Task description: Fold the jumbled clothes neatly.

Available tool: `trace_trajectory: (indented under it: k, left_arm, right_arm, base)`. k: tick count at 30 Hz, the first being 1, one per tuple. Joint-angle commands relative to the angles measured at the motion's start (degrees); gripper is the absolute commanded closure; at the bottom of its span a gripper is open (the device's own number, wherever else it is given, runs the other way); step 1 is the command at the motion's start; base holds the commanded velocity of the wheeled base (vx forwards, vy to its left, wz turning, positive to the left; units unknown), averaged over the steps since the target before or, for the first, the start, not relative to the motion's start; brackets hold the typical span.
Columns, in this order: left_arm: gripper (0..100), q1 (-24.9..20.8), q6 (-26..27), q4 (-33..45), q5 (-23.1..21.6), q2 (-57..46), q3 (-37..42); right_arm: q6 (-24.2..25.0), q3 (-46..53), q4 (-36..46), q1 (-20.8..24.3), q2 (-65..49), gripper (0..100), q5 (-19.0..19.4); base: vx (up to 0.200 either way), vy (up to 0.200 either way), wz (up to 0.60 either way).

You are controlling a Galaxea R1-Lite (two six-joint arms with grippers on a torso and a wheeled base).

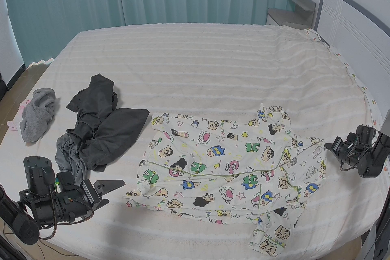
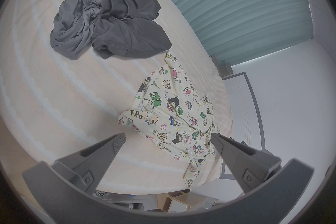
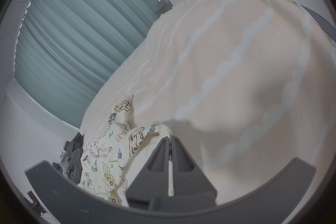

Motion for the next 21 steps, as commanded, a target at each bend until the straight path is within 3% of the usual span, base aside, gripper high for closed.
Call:
trace_trajectory:
  k: [1,14,15,21]
  left_arm:
    - [0,-0.01,0.0,-0.02,0.21,1.16,-0.14]
    - [0,-0.19,0.0,-0.11,2.14,2.65,-0.41]
    - [0,-0.19,0.0,-0.11,2.14,2.74,-0.41]
    - [0,-0.19,-0.09,-0.11,2.32,2.91,-1.64]
  right_arm:
    - [-0.83,-0.91,2.29,-0.84,-0.32,100,-0.01]
    - [-1.44,-2.58,4.84,-2.42,-0.41,100,-0.8]
    - [-1.53,-2.58,4.84,-2.42,-0.41,0,-0.8]
    - [-2.23,-2.4,5.54,-2.42,-0.94,0,-1.95]
  base:
    - [0.0,0.0,0.0]
    - [0.0,0.0,0.0]
    - [0.0,0.0,0.0]
    - [0.0,0.0,0.0]
